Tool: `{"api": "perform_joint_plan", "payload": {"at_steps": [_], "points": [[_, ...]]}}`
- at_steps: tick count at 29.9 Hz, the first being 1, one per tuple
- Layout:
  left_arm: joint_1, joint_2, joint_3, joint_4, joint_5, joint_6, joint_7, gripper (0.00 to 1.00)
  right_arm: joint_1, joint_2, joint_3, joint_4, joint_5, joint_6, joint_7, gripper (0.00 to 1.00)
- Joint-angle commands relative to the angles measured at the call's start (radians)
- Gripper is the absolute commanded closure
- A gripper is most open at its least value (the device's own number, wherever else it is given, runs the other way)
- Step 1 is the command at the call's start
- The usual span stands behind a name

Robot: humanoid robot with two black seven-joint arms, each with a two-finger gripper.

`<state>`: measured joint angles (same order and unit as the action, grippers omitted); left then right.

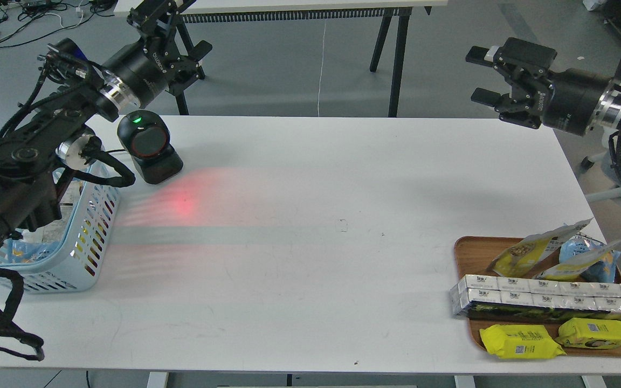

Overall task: Scan snack and place in basket
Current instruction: 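Move the right gripper toward the wooden tray of snacks, then lower the right gripper and grasp a yellow snack packet on the tray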

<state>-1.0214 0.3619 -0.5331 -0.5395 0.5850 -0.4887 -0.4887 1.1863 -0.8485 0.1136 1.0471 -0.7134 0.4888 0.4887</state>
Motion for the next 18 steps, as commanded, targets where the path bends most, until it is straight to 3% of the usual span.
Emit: {"api": "perform_joint_plan", "payload": {"at_steps": [1,13,18], "points": [[-0.032,-0.001,0.005,0.001,-0.001,0.000,0.000,0.00,0.055,-0.058,0.000,0.046,-0.206,0.000,0.000,0.01],[-0.028,-0.003,0.022,0.003,0.007,0.000,0.000,0.00,0.148,-0.265,0.000,0.552,-1.189,0.000,0.000,0.01],[-0.022,-0.004,0.022,0.007,0.012,0.000,0.000,0.00,0.131,-0.296,-0.023,0.640,-1.451,0.000,0.000,0.01]]}}
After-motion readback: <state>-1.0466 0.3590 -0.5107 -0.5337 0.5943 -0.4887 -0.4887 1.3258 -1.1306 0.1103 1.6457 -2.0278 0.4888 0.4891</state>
